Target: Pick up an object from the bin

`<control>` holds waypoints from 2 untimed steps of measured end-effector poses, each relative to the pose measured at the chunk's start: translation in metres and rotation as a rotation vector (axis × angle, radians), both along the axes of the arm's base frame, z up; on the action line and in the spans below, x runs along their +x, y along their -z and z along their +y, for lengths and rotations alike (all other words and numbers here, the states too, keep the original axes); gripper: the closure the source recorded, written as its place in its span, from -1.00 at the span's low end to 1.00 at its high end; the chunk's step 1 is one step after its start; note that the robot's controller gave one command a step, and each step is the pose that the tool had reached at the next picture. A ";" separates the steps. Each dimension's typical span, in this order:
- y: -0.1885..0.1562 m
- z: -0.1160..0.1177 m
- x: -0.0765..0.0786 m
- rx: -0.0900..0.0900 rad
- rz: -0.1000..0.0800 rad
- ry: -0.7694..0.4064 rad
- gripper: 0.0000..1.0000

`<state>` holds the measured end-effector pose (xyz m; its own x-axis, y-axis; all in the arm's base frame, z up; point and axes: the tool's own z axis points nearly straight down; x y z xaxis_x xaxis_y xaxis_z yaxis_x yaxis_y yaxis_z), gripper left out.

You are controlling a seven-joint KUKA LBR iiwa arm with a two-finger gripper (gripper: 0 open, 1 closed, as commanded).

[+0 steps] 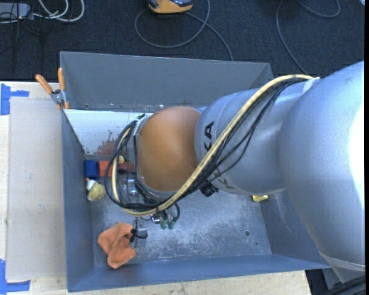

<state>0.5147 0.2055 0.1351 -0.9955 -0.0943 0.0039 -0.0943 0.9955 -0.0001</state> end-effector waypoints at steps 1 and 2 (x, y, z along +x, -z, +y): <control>0.009 0.007 -0.015 -0.001 0.005 -0.028 -1.00; 0.006 0.019 -0.038 0.000 0.003 -0.228 -1.00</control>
Offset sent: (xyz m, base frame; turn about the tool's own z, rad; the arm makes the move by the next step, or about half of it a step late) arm -0.0411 0.0219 -0.0057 -0.2349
